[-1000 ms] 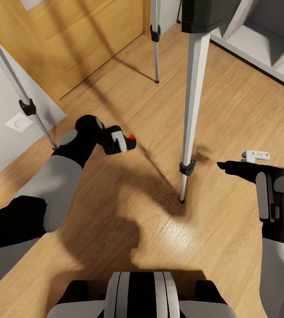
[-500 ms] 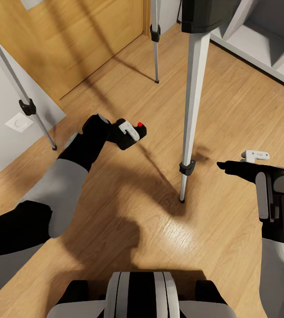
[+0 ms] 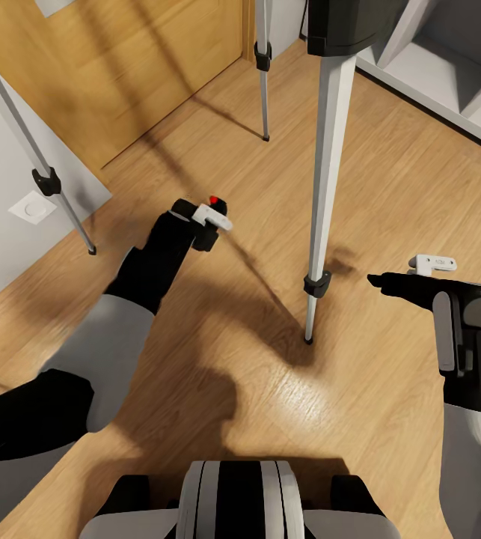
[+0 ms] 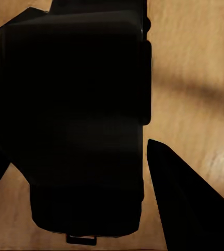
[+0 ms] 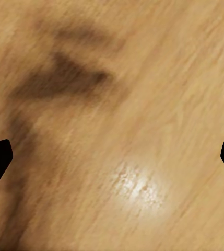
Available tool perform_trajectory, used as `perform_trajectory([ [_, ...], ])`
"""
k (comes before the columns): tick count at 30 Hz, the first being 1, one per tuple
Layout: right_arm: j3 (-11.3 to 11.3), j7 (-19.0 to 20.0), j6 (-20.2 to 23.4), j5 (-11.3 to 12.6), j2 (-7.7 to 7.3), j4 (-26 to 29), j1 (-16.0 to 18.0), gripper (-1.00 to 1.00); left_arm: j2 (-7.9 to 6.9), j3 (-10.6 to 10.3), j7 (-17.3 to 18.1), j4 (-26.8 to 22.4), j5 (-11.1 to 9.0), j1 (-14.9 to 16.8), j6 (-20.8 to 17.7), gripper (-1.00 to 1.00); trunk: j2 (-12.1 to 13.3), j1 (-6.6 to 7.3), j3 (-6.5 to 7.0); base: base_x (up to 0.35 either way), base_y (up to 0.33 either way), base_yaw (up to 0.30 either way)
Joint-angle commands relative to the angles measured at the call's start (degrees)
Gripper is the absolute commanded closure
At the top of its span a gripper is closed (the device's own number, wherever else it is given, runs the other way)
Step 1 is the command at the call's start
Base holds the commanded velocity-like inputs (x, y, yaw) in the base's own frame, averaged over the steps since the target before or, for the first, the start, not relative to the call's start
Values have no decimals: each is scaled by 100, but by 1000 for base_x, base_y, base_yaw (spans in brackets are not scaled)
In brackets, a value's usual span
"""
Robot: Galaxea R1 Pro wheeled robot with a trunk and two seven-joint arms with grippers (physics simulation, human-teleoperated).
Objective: Attach the digital camera to the camera tripod in the bedroom.
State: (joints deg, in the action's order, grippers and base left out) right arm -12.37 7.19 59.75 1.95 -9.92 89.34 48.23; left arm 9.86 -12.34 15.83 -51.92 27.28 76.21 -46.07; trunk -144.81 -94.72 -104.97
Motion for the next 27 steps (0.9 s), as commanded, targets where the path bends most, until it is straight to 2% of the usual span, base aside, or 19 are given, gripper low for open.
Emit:
perform_trajectory([
  [1, -7, 10, 25, 16, -1, 4, 3, -100, 2, -10, -101, -61, -93, -16, -100, 100, -1, 1, -3, 0, 0, 0],
  [2, -7, 10, 25, 16, -1, 4, 3, -100, 2, -10, -101, -61, -93, -16, -100, 100, -1, 1, -3, 0, 0, 0],
  [4, -7, 10, 25, 16, -1, 4, 3, -100, 5, -21, -442, -215, -331, -66, -234, 100, -1, 1, -3, 0, 0, 0],
  [9, -8, 14, 25, 16, -7, 4, 3, -100, 14, -38, -1574, -699, -740, -382, -476, 100, -1, 1, -3, 0, 0, 0],
  [12, -8, 16, 25, 20, -9, 8, 3, -100, 14, -44, -2118, -951, -1114, -545, -645, 100, -1, 1, -3, 0, 0, 0],
  [13, -8, 16, 25, 20, -9, 8, 3, -100, 14, -44, -2118, -951, -1114, -545, -645, 100, -1, 1, -3, 0, 0, 0],
  [17, -10, 18, 25, 23, -9, 11, 3, -100, 14, -47, -2570, -1248, -1681, -740, -801, 100, -1, 1, -3, 0, 0, 0],
  [18, -8, 18, 25, 23, -10, 11, 3, -100, 14, -47, -2570, -1248, -1681, -740, -801, 100, -1, 1, -3, 0, 0, 0],
  [21, -9, 19, 25, 24, -10, 12, 3, -100, 14, -61, -2807, -1573, -2007, -945, -946, 100, -1, 1, -3, 0, 0, 0],
  [24, -7, 19, 25, 25, -10, 17, 3, -100, 14, -92, -2907, -1864, -2332, -1078, -1207, 100, -1, 1, -3, 0, 0, 0],
  [25, -7, 19, 25, 25, -10, 17, 3, -100, 14, -92, -2907, -1864, -2332, -1078, -1207, 100, -1, 1, -3, 0, 0, 0],
  [27, -5, 19, 25, 25, -7, 19, 3, -100, 14, -145, -2961, -2062, -2525, -1151, -1313, 100, -1, 1, -3, 0, 0, 0],
])
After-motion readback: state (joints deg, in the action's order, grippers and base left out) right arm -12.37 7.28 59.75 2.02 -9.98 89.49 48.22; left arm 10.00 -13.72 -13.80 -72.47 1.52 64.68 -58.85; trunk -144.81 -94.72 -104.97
